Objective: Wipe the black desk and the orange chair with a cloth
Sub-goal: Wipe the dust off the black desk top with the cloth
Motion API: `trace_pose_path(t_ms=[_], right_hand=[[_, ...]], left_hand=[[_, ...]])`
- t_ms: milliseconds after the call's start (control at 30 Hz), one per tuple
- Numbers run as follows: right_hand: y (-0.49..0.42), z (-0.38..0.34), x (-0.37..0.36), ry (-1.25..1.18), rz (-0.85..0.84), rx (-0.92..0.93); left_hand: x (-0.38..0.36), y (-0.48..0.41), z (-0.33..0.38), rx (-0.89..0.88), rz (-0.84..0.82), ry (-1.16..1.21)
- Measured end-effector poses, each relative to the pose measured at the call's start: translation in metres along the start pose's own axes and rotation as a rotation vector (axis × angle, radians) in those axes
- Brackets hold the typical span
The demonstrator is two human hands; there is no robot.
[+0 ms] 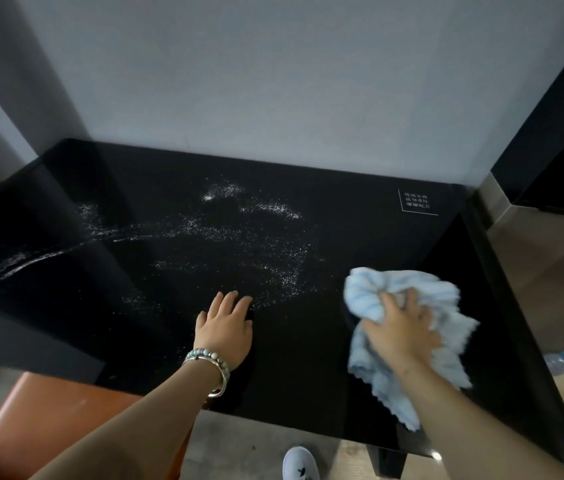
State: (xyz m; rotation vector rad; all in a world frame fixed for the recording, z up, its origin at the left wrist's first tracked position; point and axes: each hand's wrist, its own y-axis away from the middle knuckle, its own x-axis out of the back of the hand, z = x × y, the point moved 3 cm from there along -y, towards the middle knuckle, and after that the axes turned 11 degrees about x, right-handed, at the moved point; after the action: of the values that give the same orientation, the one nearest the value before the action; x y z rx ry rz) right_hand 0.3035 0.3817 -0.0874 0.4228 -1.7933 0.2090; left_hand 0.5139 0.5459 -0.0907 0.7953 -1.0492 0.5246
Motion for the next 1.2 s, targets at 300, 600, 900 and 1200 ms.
trace_pose_path(t_ms=[300, 600, 900, 1200], right_hand=[[-0.022, -0.044, 0.005, -0.105, 0.342, 0.488], [-0.006, -0.069, -0.023, -0.049, -0.047, 0.701], [-0.082, -0.021, 0.004, 0.1, -0.151, 0.22], [-0.067, -0.073, 0.008, -0.544, 0.157, 0.621]], left_hand=[[0.009, -0.01, -0.006, 0.065, 0.085, 0.085], [0.005, -0.026, 0.004, 0.185, 0.045, 0.041], [0.008, -0.037, 0.016, 0.212, 0.051, 0.034], [0.007, -0.051, 0.019, 0.18, 0.054, -0.068]])
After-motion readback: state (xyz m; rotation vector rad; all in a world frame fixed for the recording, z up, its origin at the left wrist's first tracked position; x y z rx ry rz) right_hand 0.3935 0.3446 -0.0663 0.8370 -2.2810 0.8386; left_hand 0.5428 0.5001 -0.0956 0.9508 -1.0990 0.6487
